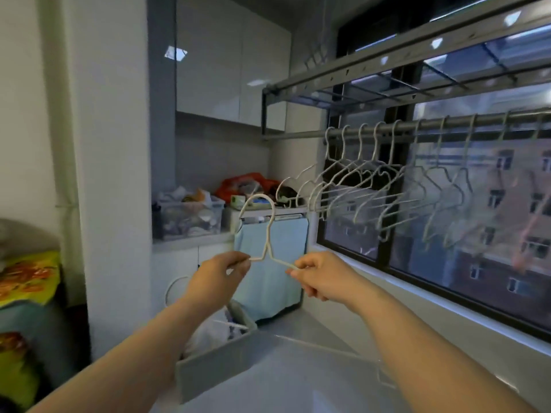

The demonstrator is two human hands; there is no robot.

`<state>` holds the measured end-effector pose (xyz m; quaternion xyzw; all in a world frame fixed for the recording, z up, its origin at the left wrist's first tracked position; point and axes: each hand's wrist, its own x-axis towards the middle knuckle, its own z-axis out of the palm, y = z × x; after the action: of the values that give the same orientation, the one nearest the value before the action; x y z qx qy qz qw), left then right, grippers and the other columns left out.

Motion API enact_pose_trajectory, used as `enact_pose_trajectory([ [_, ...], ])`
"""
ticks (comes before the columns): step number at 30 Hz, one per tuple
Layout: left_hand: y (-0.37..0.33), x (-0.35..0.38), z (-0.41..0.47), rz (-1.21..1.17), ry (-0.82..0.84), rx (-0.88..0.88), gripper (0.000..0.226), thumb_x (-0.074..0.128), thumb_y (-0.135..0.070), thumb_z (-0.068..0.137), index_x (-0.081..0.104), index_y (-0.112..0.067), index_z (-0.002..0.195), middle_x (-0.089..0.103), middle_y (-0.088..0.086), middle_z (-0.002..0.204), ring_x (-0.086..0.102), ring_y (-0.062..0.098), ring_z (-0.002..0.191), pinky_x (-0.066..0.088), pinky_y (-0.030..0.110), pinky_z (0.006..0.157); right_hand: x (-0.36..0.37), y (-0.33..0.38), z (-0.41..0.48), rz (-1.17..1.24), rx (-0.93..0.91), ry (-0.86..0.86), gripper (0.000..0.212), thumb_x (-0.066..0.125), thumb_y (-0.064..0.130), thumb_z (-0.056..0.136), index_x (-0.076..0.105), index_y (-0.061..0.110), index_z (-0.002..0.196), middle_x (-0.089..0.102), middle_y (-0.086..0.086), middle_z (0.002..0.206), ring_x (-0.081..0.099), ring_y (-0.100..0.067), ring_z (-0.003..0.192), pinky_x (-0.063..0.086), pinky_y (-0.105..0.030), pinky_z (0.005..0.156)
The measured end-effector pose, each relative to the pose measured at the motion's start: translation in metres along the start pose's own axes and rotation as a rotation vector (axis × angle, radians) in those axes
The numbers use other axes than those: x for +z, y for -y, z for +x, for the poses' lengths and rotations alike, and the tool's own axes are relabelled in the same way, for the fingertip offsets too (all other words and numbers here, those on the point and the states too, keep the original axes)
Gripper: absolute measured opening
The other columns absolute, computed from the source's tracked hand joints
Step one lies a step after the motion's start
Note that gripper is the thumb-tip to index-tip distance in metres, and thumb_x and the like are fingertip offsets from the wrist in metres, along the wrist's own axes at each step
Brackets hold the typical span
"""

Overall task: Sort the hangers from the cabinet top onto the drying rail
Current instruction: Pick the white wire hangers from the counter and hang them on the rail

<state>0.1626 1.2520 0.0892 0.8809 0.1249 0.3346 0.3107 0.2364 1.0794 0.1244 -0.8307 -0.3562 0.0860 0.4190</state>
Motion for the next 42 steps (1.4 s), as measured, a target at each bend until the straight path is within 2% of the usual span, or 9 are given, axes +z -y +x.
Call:
enact_pose_trajectory([
  [4, 0.036, 0.002, 0.091, 0.009, 0.026, -0.040, 0.028, 0.048, -0.029, 0.092, 0.062, -0.015, 0.112, 0.064, 0.003, 0.110, 0.057, 0.019, 0.102, 0.041, 0.025, 0.084, 0.013, 0.005, 0.105, -0.023, -0.022, 0.007, 0.028, 0.053, 0.021, 0.092, 0.053, 0.024, 0.064, 0.049, 0.003, 0.052, 0.043, -0.002, 0.039, 0.032, -0.010, 0.034],
  [8, 0.052, 0.011, 0.185, -0.118, -0.088, -0.052, 0.021, 0.056, -0.030, 0.087, 0.066, -0.013, 0.080, 0.057, -0.004, 0.070, 0.050, 0.008, 0.065, 0.035, 0.018, 0.055, 0.019, 0.015, 0.200, 0.000, -0.038, -0.031, 0.027, 0.051, 0.021, 0.092, 0.053, 0.025, 0.065, 0.049, 0.003, 0.051, 0.042, 0.001, 0.034, 0.034, -0.011, 0.036],
  [12, 0.070, 0.023, 0.254, -0.074, -0.175, -0.052, 0.038, 0.056, -0.026, 0.087, 0.045, -0.020, 0.051, 0.043, -0.004, 0.051, 0.040, 0.010, 0.052, 0.027, 0.023, 0.049, 0.026, 0.021, 0.270, 0.014, -0.030, -0.090, 0.030, 0.050, 0.019, 0.092, 0.049, 0.026, 0.062, 0.048, 0.002, 0.051, 0.043, -0.006, 0.043, 0.033, -0.011, 0.033],
  [21, 0.104, 0.062, 0.391, -0.338, -0.018, 0.168, 0.022, 0.055, -0.015, 0.088, 0.066, -0.001, 0.102, 0.061, 0.002, 0.083, 0.053, 0.013, 0.080, 0.037, 0.018, 0.061, 0.022, 0.015, 0.377, -0.019, 0.099, -0.111, 0.011, 0.035, 0.012, 0.097, 0.045, 0.014, 0.095, 0.059, 0.000, 0.059, 0.052, -0.003, 0.030, 0.042, -0.015, 0.037],
  [29, 0.084, 0.094, 0.487, -0.573, 0.398, 0.413, 0.029, 0.052, -0.013, 0.090, 0.059, -0.005, 0.117, 0.060, 0.007, 0.102, 0.050, 0.010, 0.092, 0.041, 0.001, 0.061, 0.004, 0.031, 0.425, -0.125, 0.232, -0.460, 0.028, 0.047, 0.012, 0.094, 0.047, 0.007, 0.121, 0.068, -0.013, 0.083, 0.056, -0.009, 0.049, 0.047, -0.015, 0.040],
  [31, 0.068, 0.102, 0.504, -0.591, 0.484, 0.473, 0.028, 0.051, -0.017, 0.091, 0.060, -0.011, 0.117, 0.056, -0.002, 0.101, 0.048, 0.006, 0.093, 0.039, 0.000, 0.056, -0.009, 0.035, 0.429, -0.197, 0.304, -0.543, 0.031, 0.048, 0.016, 0.094, 0.045, 0.010, 0.124, 0.067, -0.014, 0.093, 0.059, -0.013, 0.061, 0.050, -0.019, 0.049],
  [34, 0.042, 0.112, 0.520, -0.638, 0.560, 0.533, 0.028, 0.053, -0.021, 0.090, 0.060, -0.015, 0.116, 0.055, -0.008, 0.102, 0.050, 0.004, 0.096, 0.039, 0.016, 0.081, -0.033, 0.036, 0.431, -0.242, 0.351, -0.689, 0.036, 0.049, 0.018, 0.093, 0.040, 0.012, 0.128, 0.064, -0.007, 0.084, 0.055, -0.010, 0.054, 0.048, -0.017, 0.042],
  [38, 0.006, 0.123, 0.531, -0.746, 0.595, 0.550, 0.020, 0.055, -0.019, 0.089, 0.065, -0.018, 0.106, 0.060, -0.003, 0.098, 0.056, 0.011, 0.098, 0.042, 0.026, 0.092, -0.060, 0.039, 0.427, -0.356, 0.341, -0.810, 0.039, 0.050, 0.016, 0.092, 0.040, 0.008, 0.129, 0.067, -0.014, 0.097, 0.067, -0.026, 0.082, 0.057, -0.039, 0.076],
  [42, -0.020, 0.132, 0.534, -0.777, 0.660, 0.605, 0.014, 0.054, -0.021, 0.089, 0.062, -0.031, 0.085, 0.063, -0.002, 0.092, 0.058, 0.018, 0.100, 0.046, 0.031, 0.092, -0.079, 0.041, 0.426, -0.421, 0.385, -0.823, 0.044, 0.048, 0.018, 0.094, 0.033, 0.005, 0.134, 0.071, -0.016, 0.094, 0.068, -0.025, 0.080, 0.056, -0.038, 0.077],
])
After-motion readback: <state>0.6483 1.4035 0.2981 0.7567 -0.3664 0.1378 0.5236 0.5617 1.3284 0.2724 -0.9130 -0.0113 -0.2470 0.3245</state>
